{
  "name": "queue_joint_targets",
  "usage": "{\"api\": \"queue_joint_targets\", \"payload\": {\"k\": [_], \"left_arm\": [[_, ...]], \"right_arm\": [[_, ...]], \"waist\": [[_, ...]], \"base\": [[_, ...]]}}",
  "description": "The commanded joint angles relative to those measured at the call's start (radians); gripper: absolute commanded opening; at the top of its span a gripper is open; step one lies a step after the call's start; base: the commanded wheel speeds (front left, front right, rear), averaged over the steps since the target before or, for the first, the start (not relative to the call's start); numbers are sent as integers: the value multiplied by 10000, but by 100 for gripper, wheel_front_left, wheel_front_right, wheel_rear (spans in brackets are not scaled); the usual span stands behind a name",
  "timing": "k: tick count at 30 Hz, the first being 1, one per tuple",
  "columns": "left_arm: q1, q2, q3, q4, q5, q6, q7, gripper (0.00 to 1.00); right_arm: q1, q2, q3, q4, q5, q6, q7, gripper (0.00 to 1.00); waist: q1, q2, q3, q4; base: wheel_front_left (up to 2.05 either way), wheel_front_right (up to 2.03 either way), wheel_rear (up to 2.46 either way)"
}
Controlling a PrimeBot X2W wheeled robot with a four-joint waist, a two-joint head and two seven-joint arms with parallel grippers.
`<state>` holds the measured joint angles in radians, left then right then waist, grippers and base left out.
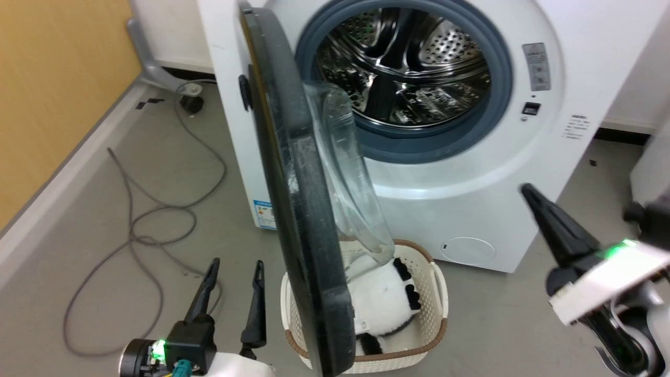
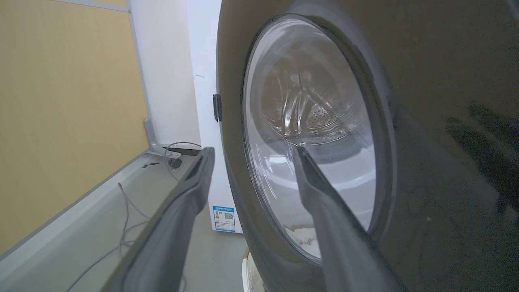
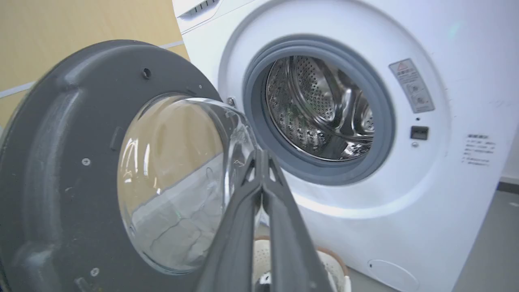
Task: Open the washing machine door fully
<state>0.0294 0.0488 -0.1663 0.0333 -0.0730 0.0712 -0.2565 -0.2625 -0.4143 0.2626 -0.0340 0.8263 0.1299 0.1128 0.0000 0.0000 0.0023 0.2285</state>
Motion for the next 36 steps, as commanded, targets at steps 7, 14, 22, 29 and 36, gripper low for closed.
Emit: {"api": "queue_joint_targets", "payload": {"k": [7, 14, 22, 29, 36], "left_arm": [[340, 22, 381, -134, 54, -142, -53, 100], [511, 21, 549, -162, 108, -296, -53, 100], [560, 20, 596, -29, 173, -481, -53, 100], [674, 18, 613, 116, 119, -576, -53, 100], [682, 17, 728, -151, 63, -625, -53, 100]], "right_arm": [[1384, 394, -1443, 670, -2703, 8, -2775, 0], [2793, 1730, -2769, 235, -4554, 8, -3140, 0], [3901, 2606, -3065, 32, -5507, 8, -3026, 100], [4320, 3145, -3083, 480, -5827, 8, -3199, 100], [4248, 3222, -3100, 1000, -5733, 8, -3440, 100]], "waist": [[0, 0, -107, -616], [0, 0, -85, -960], [0, 0, -74, -1118], [0, 0, -116, -1170], [0, 0, -153, -1163]], "base": [[0, 0, 0], [0, 0, 0], [0, 0, 0], [0, 0, 0], [0, 0, 0]]}}
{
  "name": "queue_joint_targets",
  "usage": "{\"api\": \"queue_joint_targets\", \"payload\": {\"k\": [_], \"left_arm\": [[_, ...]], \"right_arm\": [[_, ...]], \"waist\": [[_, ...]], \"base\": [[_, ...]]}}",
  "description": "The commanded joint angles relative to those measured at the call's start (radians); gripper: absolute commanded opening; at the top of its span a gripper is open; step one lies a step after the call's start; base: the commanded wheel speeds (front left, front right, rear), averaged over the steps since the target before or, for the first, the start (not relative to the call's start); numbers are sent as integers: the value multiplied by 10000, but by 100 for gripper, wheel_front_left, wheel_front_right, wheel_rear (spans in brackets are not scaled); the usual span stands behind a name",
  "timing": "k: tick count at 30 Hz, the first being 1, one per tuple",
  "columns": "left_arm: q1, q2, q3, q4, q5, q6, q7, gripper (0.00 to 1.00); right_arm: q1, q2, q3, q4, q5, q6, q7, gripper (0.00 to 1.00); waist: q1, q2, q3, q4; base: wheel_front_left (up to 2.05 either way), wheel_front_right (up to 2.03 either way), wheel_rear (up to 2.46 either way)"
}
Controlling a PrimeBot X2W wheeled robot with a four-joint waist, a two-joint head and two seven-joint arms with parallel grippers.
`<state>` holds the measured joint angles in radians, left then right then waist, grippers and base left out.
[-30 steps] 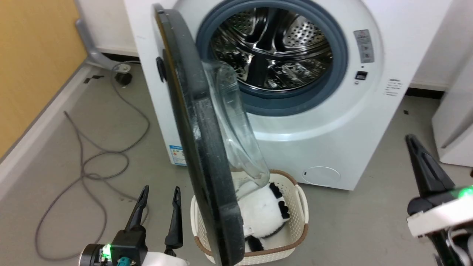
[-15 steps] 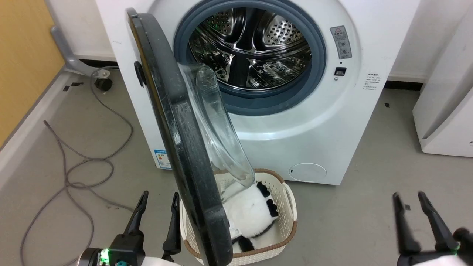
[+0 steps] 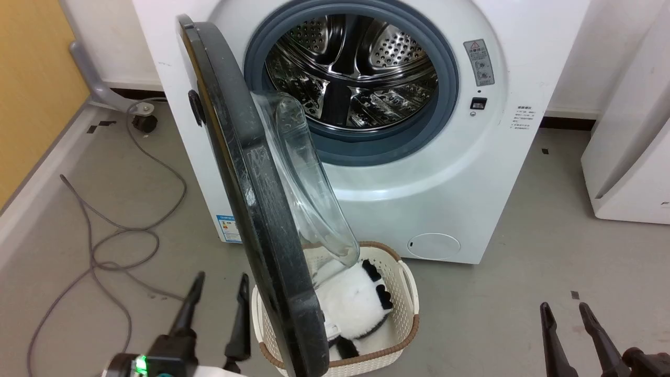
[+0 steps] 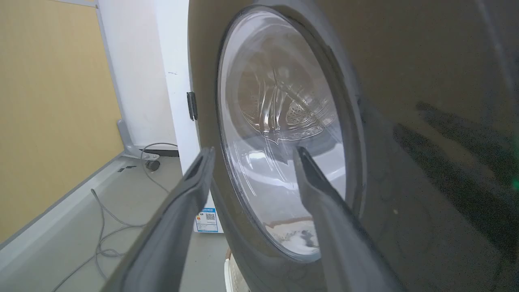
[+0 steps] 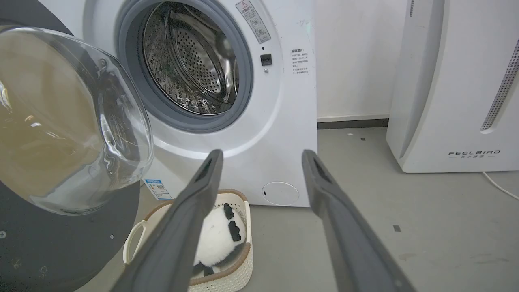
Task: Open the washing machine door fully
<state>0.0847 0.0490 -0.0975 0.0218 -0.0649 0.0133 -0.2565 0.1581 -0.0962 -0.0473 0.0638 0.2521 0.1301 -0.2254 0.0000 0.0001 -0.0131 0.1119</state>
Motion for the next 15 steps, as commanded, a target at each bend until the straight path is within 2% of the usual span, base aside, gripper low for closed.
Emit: {"api": "queue_joint_targets", "payload": {"k": [1, 9, 15], "left_arm": [[111, 15, 82, -176, -34, -39, -53, 100], [-374, 14, 513, -2055, -96, 127, -53, 100], [-1008, 13, 642, -3689, -60, 450, -53, 100]], "right_arm": [[25, 40, 5, 61, 46, 6, -81, 100], [-62, -72, -14, 266, 229, 6, -207, 100], [-126, -116, 25, 371, 299, 6, -257, 100]], "waist": [[0, -1, 4, 9], [0, -1, 31, 56], [0, -1, 29, 11]], "base": [[0, 0, 0], [0, 0, 0], [0, 0, 0]]}}
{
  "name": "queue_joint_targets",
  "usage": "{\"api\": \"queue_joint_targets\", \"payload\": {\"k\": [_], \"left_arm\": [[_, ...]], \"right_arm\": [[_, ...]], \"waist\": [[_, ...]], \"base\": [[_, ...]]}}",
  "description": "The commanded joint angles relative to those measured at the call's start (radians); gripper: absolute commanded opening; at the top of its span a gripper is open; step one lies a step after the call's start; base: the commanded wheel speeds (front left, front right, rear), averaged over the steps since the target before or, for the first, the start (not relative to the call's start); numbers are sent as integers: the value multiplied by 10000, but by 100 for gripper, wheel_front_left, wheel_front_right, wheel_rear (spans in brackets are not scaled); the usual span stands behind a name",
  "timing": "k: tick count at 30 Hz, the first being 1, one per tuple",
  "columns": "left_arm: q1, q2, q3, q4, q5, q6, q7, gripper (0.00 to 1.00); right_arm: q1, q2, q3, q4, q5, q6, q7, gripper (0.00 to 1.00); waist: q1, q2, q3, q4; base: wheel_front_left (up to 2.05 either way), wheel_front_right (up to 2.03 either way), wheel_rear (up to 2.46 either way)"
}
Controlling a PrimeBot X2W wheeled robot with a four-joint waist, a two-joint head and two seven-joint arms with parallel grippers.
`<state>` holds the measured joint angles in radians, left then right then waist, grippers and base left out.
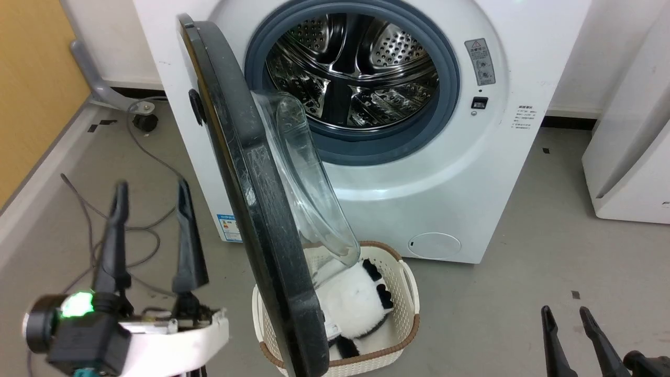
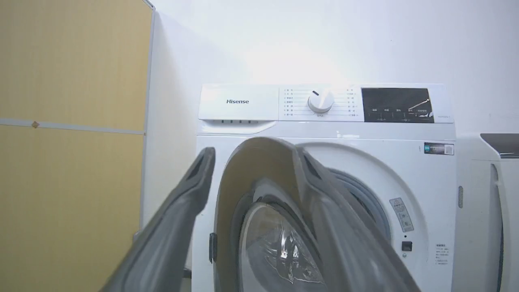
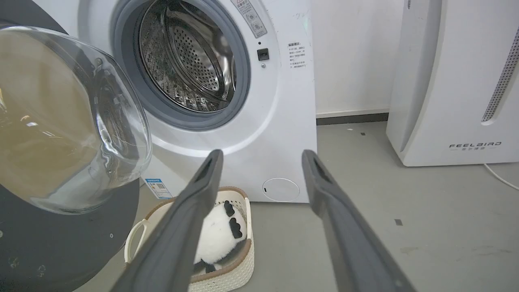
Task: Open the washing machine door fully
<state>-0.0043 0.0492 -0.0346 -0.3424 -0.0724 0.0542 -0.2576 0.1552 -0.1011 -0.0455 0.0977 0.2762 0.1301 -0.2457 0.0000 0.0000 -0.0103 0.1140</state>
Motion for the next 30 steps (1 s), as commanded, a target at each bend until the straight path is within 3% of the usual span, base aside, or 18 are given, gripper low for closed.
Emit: {"api": "queue_joint_targets", "payload": {"k": [1, 2, 3, 9, 16, 17, 21, 30], "left_arm": [[-234, 11, -11, -259, 8, 82, -42, 51], [-380, 11, -43, -484, 29, 95, -42, 29], [-526, 11, -86, -692, 58, 92, -42, 0], [-1009, 11, -699, -1465, 149, 69, -42, 0], [-545, 11, -1850, -1093, -6, -263, -24, 0], [-349, 12, -2449, -927, -111, -499, 263, 0], [-92, 19, -3139, -654, -201, -799, 1053, 0], [680, 16, -4304, 221, -731, -995, 2678, 0]], "right_arm": [[-110, -64, 17, 46, 64, 6, -61, 100], [-122, -61, 28, 59, 67, 6, -67, 100], [-132, -57, 40, 75, 70, 6, -73, 100], [-177, -29, 79, 157, 85, 6, -105, 100], [-157, 42, 21, 234, 107, 6, -135, 100], [-139, 78, -10, 288, 123, 6, -143, 100], [-152, 113, -38, 367, 133, 6, -151, 100], [-210, 157, 6, 469, 172, 6, -158, 100]], "waist": [[0, 0, 2, -25], [0, 0, 5, -41], [0, 0, 10, -59], [0, 0, 18, -157], [0, 0, 25, -116], [0, 0, 26, -15], [0, 0, 28, 147], [0, 0, 51, 403]], "base": [[0, 0, 0], [0, 0, 0], [0, 0, 0], [0, 0, 0], [0, 0, 0], [0, 0, 0], [0, 0, 0], [0, 0, 0]]}}
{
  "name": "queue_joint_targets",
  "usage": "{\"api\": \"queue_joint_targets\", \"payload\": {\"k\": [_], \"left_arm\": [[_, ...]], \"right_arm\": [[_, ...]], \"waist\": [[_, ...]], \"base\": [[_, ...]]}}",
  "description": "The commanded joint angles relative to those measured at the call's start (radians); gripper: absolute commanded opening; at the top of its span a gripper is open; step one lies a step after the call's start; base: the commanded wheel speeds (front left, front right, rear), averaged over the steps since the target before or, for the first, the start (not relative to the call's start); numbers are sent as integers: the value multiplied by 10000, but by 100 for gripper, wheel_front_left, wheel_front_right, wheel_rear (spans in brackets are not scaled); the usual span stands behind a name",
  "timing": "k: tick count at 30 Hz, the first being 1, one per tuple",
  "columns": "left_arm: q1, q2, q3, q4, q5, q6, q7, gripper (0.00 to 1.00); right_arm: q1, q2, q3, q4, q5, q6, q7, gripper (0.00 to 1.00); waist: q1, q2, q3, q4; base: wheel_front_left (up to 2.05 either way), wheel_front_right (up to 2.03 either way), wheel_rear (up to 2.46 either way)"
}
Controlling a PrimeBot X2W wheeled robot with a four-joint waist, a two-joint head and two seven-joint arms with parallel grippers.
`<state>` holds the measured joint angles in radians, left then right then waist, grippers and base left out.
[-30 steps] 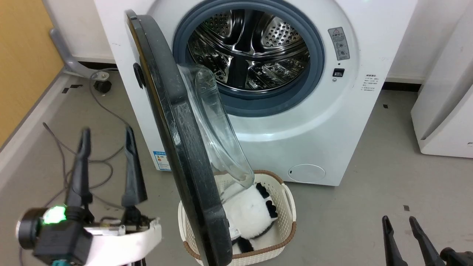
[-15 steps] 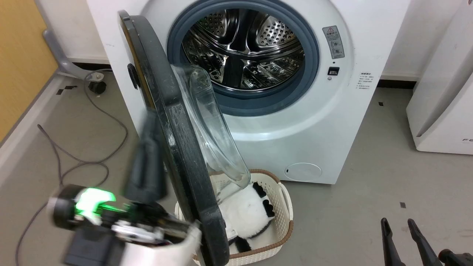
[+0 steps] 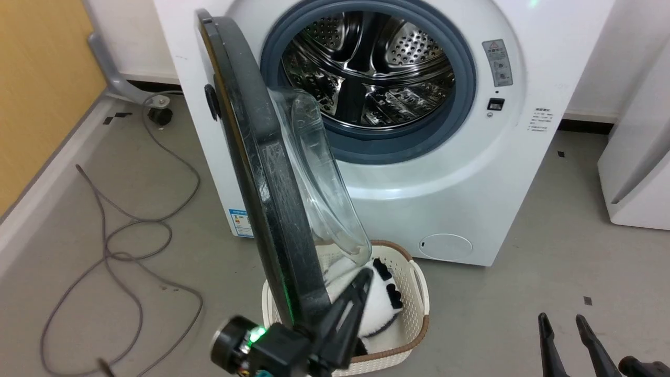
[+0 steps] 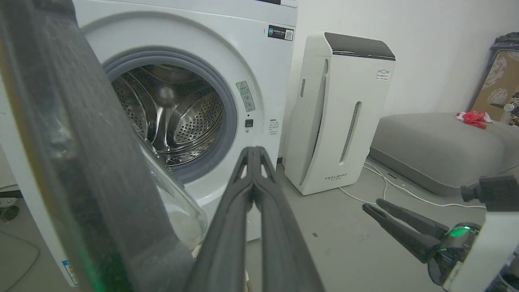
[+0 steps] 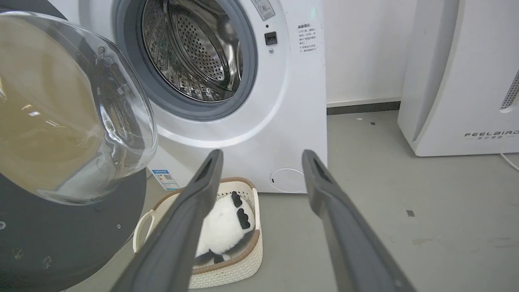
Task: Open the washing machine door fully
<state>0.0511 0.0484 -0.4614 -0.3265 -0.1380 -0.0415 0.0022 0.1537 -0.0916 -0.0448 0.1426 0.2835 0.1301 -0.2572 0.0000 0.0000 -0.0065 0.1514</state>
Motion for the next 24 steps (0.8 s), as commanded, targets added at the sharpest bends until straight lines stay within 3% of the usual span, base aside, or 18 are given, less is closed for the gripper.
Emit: {"api": "queue_joint_targets", "payload": {"k": [1, 16, 24], "left_arm": [[199, 24, -90, 175, -140, -32, 234, 0], [240, 174, 323, 1247, -212, 577, 838, 0], [111, 270, 487, 1506, -319, 642, 763, 0]], "right_arm": [[-199, 64, 2, 35, 111, 6, -43, 100], [-246, 64, 185, 123, 226, 6, -44, 100], [-209, 48, 246, 172, 320, 6, -45, 100]], "waist": [[0, 0, 22, 54], [0, 0, 111, 391], [0, 0, 214, 1156]], "base": [[0, 0, 0], [0, 0, 0], [0, 0, 0]]}}
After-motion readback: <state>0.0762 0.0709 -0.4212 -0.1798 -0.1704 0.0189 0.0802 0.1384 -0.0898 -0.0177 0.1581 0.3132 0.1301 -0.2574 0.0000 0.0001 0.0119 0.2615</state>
